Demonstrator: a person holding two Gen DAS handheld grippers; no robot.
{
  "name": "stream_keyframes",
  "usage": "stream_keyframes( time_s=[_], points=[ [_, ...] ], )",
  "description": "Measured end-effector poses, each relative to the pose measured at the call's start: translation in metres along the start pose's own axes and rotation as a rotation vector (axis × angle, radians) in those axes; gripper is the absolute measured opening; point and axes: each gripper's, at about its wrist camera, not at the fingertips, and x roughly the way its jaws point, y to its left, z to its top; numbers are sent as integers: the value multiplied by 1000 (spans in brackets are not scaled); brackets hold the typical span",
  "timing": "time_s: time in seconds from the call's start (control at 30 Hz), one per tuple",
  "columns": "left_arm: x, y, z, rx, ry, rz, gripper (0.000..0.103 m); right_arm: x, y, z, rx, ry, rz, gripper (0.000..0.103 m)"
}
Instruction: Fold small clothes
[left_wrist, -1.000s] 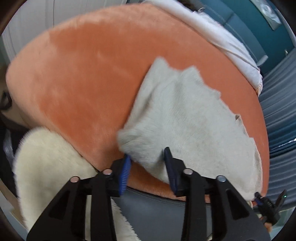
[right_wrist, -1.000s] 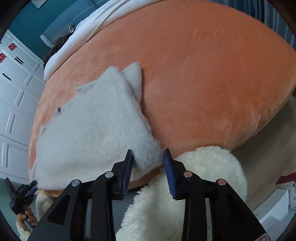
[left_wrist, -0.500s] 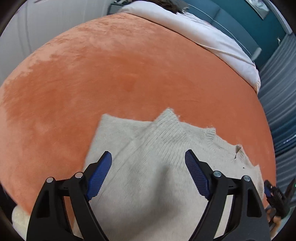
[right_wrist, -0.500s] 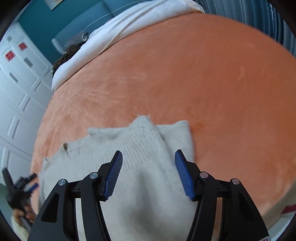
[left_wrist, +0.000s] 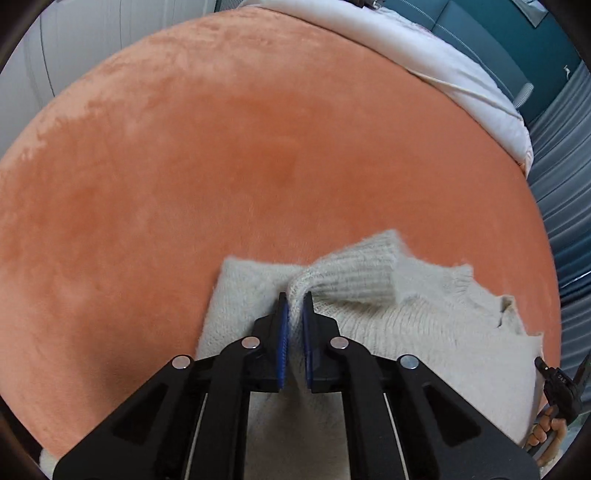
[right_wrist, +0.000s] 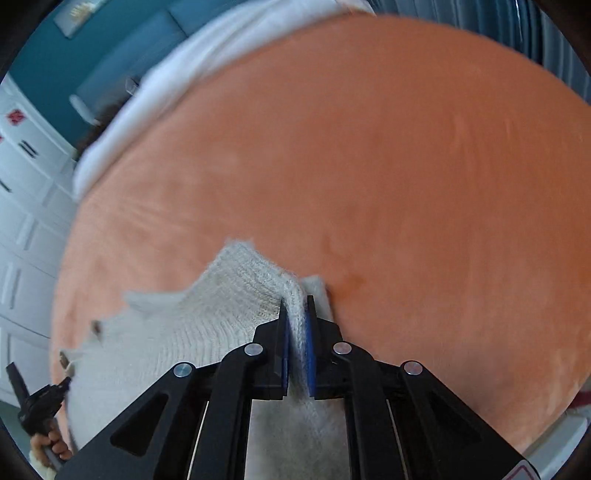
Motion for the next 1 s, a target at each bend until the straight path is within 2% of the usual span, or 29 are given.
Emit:
stream_keyframes(
  time_s=[0.07,0.1,0.13,0.17,0.27,0.33,0.37,0.4,0.47,0.53,0.6,0.63,0.7,0.73,0.8,0.9,0.97,1.0],
  points=[
    [-2,-6,-3,25,-23,22,6,-9,8,-1,-29,-58,13,7],
    [2,-9,-4,45,-23,42,7,-4,9,-2,-49,-55,-15,7],
    [5,-12,-4,66,-21,59,8,10,9,-4,-64,-11,-53,7],
    [8,-16,-5,87,-21,80,9,15,9,-4,-72,5,-57,7],
    [-3,-27,-5,144,-27,100,15,-4,24,1,-76,-2,-58,18],
    [-26,-35,-7,175,-70,102,25,-30,37,-5,-87,-67,-95,20],
    [-40,-37,-12,179,-97,124,28,-51,48,-14,-118,-127,-131,23],
    [-54,-40,-18,175,-125,130,34,-65,56,-24,-142,-167,-127,23],
    [-85,-51,-39,159,-177,74,39,-78,84,-52,-210,-169,-33,23],
    [-100,-71,-68,171,-191,7,44,-74,118,-84,-288,-102,81,19],
    [-89,-90,-95,196,-115,-47,44,-59,155,-126,-364,20,225,12],
    [-79,-97,-104,205,-69,-66,44,-51,173,-147,-408,65,263,12],
    [-61,-105,-126,205,13,-58,44,-38,194,-180,-487,119,276,11],
    [-57,-106,-136,223,12,-31,44,-34,198,-188,-506,138,275,11],
    [-59,-104,-146,257,1,-4,46,-33,193,-192,-526,122,246,4],
    [-67,-90,-151,246,3,19,46,-39,151,-168,-427,84,169,2],
    [-69,-78,-153,228,7,32,45,-44,103,-141,-321,51,71,1],
    [-70,-73,-155,220,7,26,45,-48,75,-133,-274,27,-12,3]
  ],
)
